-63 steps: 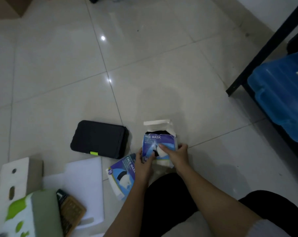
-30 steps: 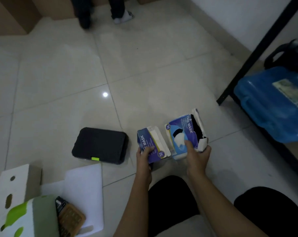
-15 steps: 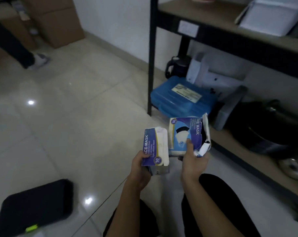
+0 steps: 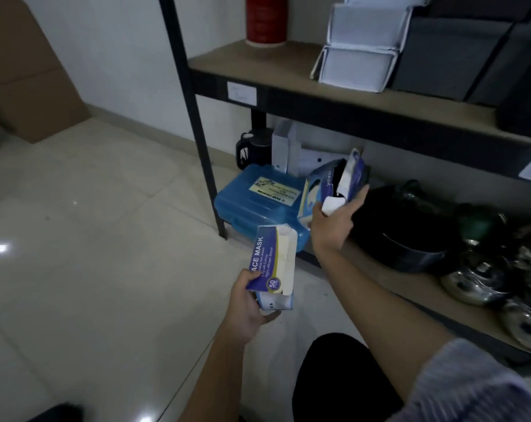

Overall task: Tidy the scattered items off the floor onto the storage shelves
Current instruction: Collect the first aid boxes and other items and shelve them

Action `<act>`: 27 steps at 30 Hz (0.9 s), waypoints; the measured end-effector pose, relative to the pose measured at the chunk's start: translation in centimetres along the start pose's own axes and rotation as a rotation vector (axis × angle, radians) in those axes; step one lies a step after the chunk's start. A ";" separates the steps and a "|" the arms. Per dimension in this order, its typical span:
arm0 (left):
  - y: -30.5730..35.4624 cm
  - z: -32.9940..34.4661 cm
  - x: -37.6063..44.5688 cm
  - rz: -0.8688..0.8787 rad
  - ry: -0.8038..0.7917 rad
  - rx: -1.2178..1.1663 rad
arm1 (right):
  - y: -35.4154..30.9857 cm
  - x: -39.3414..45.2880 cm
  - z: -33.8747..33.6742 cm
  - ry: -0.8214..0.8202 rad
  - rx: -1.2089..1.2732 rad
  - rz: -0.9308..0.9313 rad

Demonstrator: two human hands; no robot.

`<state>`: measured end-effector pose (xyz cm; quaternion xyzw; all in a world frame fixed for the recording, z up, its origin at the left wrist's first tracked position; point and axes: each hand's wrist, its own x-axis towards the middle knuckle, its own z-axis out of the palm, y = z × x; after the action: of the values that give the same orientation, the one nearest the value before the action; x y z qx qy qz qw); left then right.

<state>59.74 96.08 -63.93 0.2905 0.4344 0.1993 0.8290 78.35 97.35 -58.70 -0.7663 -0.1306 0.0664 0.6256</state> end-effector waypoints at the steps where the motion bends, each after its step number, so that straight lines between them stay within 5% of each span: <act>1: 0.5 0.5 0.5 -0.002 -0.008 0.001 | -0.3 0.9 0.1 -0.011 -0.036 -0.017; 10: 1.4 5.9 4.7 -0.007 -0.006 0.044 | 2.4 8.2 0.2 -0.211 -0.461 -0.109; 17: -0.2 7.5 5.7 -0.034 -0.105 -0.070 | 3.6 12.7 0.9 -0.128 -0.633 -0.056; 23: -0.8 8.0 8.1 0.012 0.026 -0.004 | 3.9 15.3 3.7 -0.284 -0.767 0.080; 27: -0.6 10.1 10.5 0.054 0.271 0.018 | 4.7 15.5 3.8 -0.428 -0.906 0.057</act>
<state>73.94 98.69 -66.09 0.2802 0.5360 0.2550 0.7544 92.72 104.47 -63.16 -0.9334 -0.2507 0.1756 0.1871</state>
